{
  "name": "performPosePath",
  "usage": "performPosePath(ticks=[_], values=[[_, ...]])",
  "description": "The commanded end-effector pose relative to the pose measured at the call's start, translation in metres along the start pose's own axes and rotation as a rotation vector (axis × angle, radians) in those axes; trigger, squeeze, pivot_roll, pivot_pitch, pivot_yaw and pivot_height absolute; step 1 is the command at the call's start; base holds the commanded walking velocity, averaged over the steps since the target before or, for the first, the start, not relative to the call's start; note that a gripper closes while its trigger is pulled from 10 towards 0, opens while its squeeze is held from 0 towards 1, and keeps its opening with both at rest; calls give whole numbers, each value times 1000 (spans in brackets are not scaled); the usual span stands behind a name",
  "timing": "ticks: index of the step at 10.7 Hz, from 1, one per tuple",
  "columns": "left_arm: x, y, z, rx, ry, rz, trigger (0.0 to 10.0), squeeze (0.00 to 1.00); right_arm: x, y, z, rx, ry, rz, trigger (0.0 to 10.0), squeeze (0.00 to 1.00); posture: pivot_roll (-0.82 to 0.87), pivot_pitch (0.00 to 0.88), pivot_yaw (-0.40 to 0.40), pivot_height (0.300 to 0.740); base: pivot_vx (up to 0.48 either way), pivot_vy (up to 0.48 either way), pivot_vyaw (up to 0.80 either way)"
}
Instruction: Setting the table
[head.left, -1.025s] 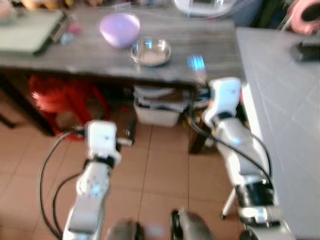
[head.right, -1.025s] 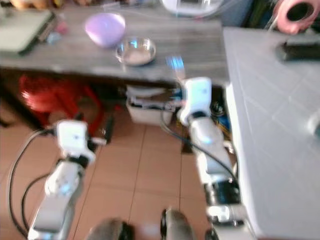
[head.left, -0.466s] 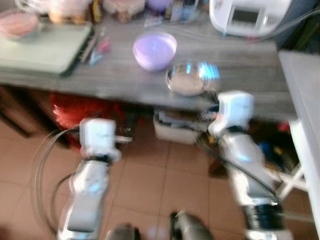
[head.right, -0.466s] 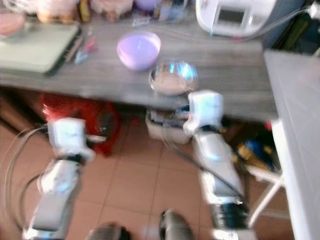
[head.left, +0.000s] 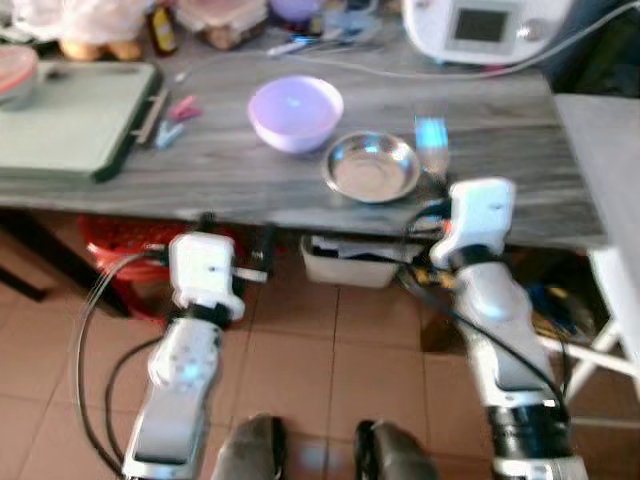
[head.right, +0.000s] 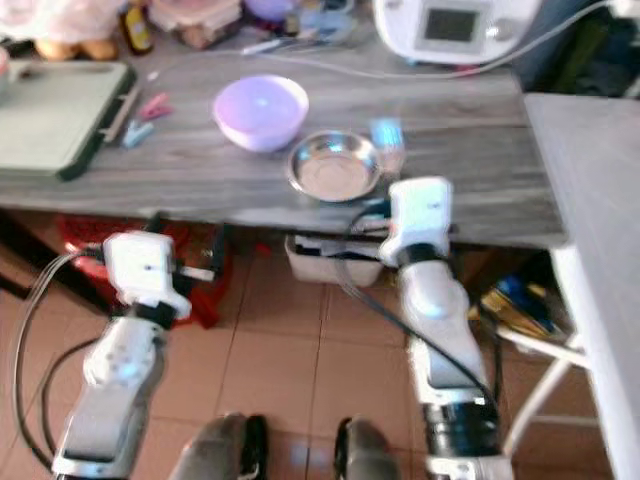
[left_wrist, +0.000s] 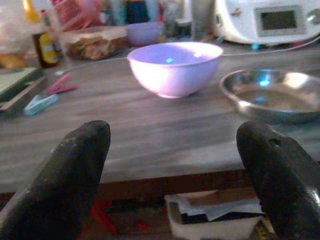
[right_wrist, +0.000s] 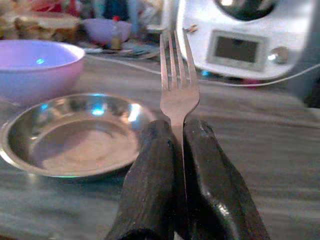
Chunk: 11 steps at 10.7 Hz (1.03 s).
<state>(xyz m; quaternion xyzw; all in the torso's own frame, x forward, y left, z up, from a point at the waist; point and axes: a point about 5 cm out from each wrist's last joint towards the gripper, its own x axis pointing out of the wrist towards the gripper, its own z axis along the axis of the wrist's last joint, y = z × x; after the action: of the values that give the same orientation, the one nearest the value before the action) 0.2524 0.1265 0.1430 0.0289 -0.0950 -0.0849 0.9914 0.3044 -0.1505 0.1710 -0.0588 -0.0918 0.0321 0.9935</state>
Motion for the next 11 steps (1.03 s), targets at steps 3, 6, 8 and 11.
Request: performPosePath(ticks=[3,6,8,11], values=[[-11,9,0,16,22,18,10000,0,-3,-7,0,-7,3,-42,10000,0,45,175,14,740,0,0,0],[-21,12,2,-6,21,13,10000,0,-13,-11,-5,-6,30,-60,10000,0,44,169,13,740,437,0,-765],[-24,13,3,-6,27,12,10000,0,-13,-11,-5,-7,31,-63,10000,0,44,167,15,740,480,0,0],[-31,24,1,40,63,102,10000,0,-14,-11,-5,-6,28,-45,10000,0,46,172,16,740,251,0,0]])
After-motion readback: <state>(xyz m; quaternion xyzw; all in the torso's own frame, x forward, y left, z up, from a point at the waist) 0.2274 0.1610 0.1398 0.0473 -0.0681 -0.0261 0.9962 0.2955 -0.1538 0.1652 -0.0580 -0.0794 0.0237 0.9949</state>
